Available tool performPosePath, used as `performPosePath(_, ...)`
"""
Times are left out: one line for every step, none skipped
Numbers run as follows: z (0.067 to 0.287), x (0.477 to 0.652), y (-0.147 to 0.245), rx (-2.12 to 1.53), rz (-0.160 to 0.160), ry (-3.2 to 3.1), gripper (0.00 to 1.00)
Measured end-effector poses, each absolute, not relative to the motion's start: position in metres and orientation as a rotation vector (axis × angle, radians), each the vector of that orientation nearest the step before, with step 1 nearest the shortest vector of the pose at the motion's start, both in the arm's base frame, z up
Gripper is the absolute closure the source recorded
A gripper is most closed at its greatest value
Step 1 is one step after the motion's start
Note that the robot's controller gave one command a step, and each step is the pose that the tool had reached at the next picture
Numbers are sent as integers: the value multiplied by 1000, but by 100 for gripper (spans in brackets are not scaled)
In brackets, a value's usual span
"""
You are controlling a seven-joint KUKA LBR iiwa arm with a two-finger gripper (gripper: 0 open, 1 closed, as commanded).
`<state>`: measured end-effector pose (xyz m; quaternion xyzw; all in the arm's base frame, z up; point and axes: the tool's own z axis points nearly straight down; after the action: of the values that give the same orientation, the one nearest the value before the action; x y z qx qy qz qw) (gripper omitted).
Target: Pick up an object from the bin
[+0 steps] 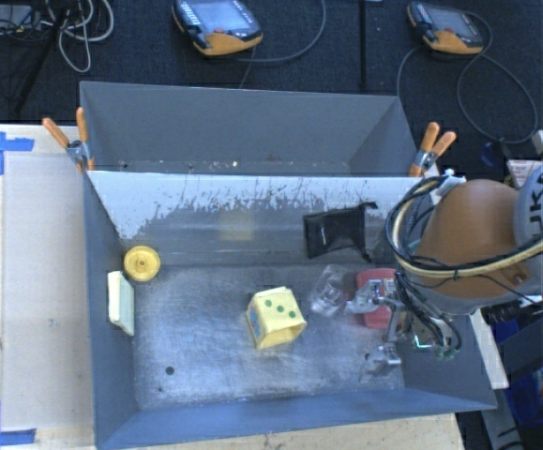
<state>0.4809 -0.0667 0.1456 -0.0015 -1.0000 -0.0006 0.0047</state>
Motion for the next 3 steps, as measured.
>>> performPosePath(149,483,-67,-1,0,-3139,0)
performPosePath(102,518,-78,63,2,-3149,0)
performPosePath(83,545,-108,776,1,-3081,100)
